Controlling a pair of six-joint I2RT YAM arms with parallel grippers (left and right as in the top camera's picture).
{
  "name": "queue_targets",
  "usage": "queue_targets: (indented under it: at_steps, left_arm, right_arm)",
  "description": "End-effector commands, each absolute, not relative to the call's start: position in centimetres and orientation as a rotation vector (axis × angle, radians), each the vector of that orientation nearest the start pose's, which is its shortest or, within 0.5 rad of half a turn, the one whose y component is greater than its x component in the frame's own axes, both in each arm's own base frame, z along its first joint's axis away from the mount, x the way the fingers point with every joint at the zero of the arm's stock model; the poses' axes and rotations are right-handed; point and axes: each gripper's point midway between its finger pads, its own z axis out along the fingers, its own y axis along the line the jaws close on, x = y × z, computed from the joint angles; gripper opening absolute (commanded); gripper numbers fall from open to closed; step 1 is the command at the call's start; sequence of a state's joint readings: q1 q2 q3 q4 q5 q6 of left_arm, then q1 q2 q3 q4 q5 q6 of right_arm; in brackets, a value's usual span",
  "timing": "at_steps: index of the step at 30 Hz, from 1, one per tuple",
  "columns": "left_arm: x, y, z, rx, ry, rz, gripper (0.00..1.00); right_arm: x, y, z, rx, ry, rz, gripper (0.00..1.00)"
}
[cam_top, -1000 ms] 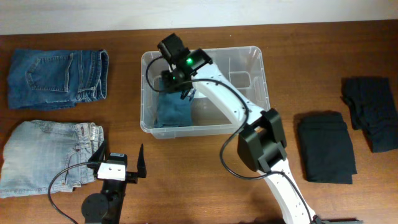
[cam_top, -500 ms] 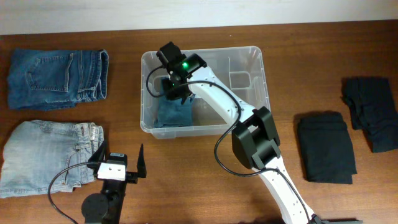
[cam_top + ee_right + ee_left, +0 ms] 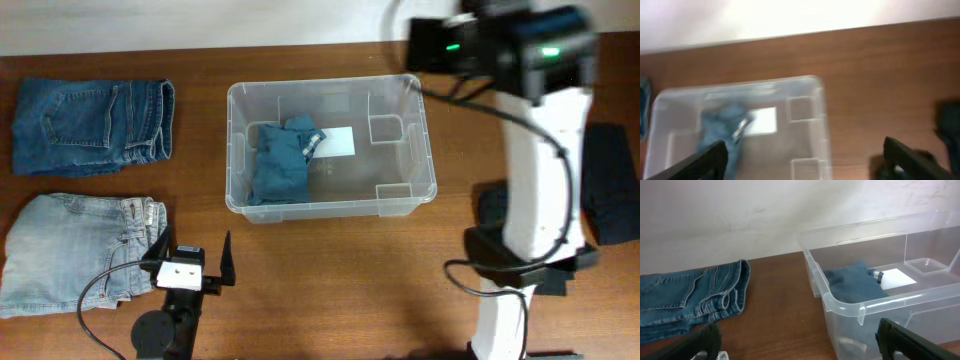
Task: Pack container
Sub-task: 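Raise the right gripper out of the container and move right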
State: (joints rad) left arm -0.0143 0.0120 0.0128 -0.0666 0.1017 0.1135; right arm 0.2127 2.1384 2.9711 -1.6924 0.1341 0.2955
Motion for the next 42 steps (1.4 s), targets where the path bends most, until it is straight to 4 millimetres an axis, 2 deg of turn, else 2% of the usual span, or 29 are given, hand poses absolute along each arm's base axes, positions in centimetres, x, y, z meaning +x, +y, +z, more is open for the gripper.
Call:
queue_targets:
  at_steps: [1, 2, 3, 6, 9, 11, 12, 13, 18, 20, 22, 23, 24, 25, 28, 31, 36, 42]
  left_arm:
    - [24.5, -2.1, 15.9, 0.196, 1.626, 0.003, 0.99]
    - [24.5, -2.1, 15.9, 0.196, 1.626, 0.003, 1.0]
    - [24.5, -2.1, 15.9, 0.196, 1.626, 0.003, 0.99]
    - [24.5, -2.1, 15.9, 0.196, 1.626, 0.003, 0.99]
    - [24.5, -2.1, 15.9, 0.196, 1.626, 0.003, 0.99]
    - [24.5, -2.1, 15.9, 0.196, 1.626, 0.003, 0.99]
    - [24.5, -2.1, 15.9, 0.196, 1.626, 0.003, 0.99]
    - [24.5, -2.1, 15.9, 0.196, 1.626, 0.003, 0.99]
    - [24.5, -2.1, 15.9, 0.196, 1.626, 0.003, 0.99]
    - [24.5, -2.1, 15.9, 0.196, 1.626, 0.003, 0.99]
    - [24.5, -2.1, 15.9, 0.196, 1.626, 0.003, 0.99]
    - [24.5, -2.1, 15.9, 0.196, 1.626, 0.003, 1.0]
    - [24.5, -2.1, 15.9, 0.196, 1.626, 0.003, 0.99]
    - [24.5, -2.1, 15.9, 0.196, 1.626, 0.003, 0.99]
    - [24.5, -2.1, 15.9, 0.196, 1.626, 0.003, 0.99]
    - [24.5, -2.1, 15.9, 0.196, 1.626, 0.003, 0.99]
    - [24.5, -2.1, 15.9, 0.196, 1.626, 0.003, 0.99]
    - [24.5, -2.1, 15.9, 0.196, 1.626, 0.003, 0.99]
  right_arm:
    - [44.3, 2.4, 36.6, 0.284, 2.426, 0.024, 1.0]
    - [44.4, 0.7, 36.3, 0.331, 2.433, 0.02, 1.0]
    - [44.4, 0.2, 36.0, 0.345, 2.443, 0.019, 0.99]
    - [44.5, -1.8, 33.2, 0.384, 2.541, 0.043, 0.99]
    - [43.9, -4.5, 29.6, 0.478, 2.656, -0.008, 0.98]
    - [43.4, -6.3, 28.2, 0.537, 2.697, -0.05, 0.99]
    - [42.7, -8.6, 26.9, 0.617, 2.729, -0.095, 0.98]
    - [42.3, -9.7, 26.4, 0.652, 2.737, -0.111, 0.98]
    - [40.2, -18.9, 24.2, 0.941, 2.685, -0.194, 0.99]
    - [39.7, -22.0, 23.2, 1.03, 2.649, -0.207, 0.98]
    - [39.5, -23.5, 21.7, 1.001, 2.676, -0.171, 0.98]
    - [39.5, -23.7, 20.0, 0.901, 2.744, -0.122, 0.99]
    - [39.2, -23.9, 19.3, 0.875, 2.772, -0.12, 0.98]
    - [38.9, -24.1, 17.2, 0.852, 2.82, -0.114, 0.99]
    - [39.3, -24.7, 14.5, 0.819, 2.84, -0.141, 0.99]
    - [39.1, -25.8, 12.6, 0.813, 2.851, -0.25, 0.98]
    - [38.1, -28.1, 10.8, 0.836, 2.861, -0.482, 0.99]
    - [38.7, -27.2, 7.7, 0.76, 2.949, -0.464, 0.99]
